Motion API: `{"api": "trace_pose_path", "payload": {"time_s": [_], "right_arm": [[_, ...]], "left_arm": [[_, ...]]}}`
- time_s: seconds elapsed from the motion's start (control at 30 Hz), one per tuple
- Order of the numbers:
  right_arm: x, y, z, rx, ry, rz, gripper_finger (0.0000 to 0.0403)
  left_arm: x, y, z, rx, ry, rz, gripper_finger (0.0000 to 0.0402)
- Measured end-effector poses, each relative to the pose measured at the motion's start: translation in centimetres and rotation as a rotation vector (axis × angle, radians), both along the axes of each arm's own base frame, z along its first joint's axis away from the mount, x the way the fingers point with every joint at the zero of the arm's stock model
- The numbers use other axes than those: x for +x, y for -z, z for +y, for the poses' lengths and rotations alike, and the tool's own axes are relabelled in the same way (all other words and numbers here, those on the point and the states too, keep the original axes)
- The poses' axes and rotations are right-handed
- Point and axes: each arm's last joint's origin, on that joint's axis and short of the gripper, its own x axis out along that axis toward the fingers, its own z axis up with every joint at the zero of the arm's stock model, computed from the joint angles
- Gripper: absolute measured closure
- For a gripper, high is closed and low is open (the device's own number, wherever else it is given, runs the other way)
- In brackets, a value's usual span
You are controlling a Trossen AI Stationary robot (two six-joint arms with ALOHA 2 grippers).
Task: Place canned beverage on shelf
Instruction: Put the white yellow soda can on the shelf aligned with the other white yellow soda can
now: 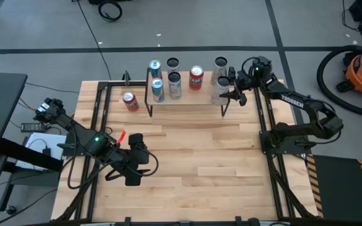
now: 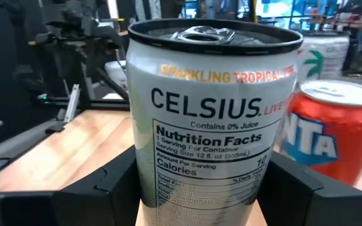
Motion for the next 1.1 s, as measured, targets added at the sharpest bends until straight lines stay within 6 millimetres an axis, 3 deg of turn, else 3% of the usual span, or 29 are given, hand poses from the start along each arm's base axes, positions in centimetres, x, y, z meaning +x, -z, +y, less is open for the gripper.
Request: {"api": "trace_pose_path", "payload": {"time_s": [0.5,0.77,1.1], "right_arm": [[-0.6,0.5,-1.0,-0.107,0.055,-0.005,0.0149],[-0.5,1.0,-1.3,-0.106,0.096,0.02,0.0084],[-0.5,1.4,-1.7,-0.082,0.11,0.035,0.0081]], "left_arm": [[0.2,-0.1,-0.1,-0.016,0.0,-0.023,0.0088],[0.2,-0.1,-0.1,-0.016,0.0,-0.023,0.0088],[0.2,-0.2,-0.1,-0.016,0.0,-0.024,0.0088]]}}
